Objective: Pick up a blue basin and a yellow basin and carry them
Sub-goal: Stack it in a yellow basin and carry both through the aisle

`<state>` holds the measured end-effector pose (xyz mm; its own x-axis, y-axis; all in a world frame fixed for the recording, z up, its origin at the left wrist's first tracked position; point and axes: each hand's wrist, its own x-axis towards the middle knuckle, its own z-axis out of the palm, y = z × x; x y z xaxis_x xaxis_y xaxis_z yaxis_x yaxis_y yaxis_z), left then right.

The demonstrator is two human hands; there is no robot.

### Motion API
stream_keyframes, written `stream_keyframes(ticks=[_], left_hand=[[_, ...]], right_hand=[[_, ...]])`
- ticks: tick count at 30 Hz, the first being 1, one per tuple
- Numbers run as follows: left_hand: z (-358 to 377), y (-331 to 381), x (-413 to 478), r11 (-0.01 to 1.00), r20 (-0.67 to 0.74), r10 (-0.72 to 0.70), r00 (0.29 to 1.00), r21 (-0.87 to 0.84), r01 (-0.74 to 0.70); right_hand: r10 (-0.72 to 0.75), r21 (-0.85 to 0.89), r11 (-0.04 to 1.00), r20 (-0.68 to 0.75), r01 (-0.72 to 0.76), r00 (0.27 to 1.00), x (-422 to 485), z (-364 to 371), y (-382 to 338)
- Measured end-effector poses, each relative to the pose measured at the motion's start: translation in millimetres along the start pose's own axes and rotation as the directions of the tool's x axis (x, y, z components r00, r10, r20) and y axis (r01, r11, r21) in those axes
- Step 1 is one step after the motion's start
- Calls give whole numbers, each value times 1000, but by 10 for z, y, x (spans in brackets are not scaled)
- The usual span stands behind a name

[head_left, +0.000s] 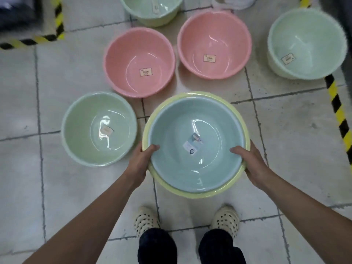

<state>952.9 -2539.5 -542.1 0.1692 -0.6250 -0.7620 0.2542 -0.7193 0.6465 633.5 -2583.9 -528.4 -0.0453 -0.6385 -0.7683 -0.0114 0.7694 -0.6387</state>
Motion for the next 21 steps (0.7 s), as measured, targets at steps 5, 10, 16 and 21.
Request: stream_keyframes(ticks=[5, 10, 16, 21], left_hand=[[-920, 381, -358, 992, -123, 16, 992, -126, -31], [-1803, 584, -641, 965, -246, 2, 969, -252, -66], [-2734, 622, -754, 932, -304, -30, 952, -354, -83], [-3167, 607, -661, 914, -320, -63, 945, -400, -75]], right_hand=[[-25, -144, 989, 142, 45, 990, -190, 1013, -593], [-16, -253, 964, 239, 78, 971, -329, 2108, -927], [-7, -321, 940, 314, 113, 949, -442, 3157, -1000], [14, -330, 939, 318, 96, 948, -415, 3661, -954]])
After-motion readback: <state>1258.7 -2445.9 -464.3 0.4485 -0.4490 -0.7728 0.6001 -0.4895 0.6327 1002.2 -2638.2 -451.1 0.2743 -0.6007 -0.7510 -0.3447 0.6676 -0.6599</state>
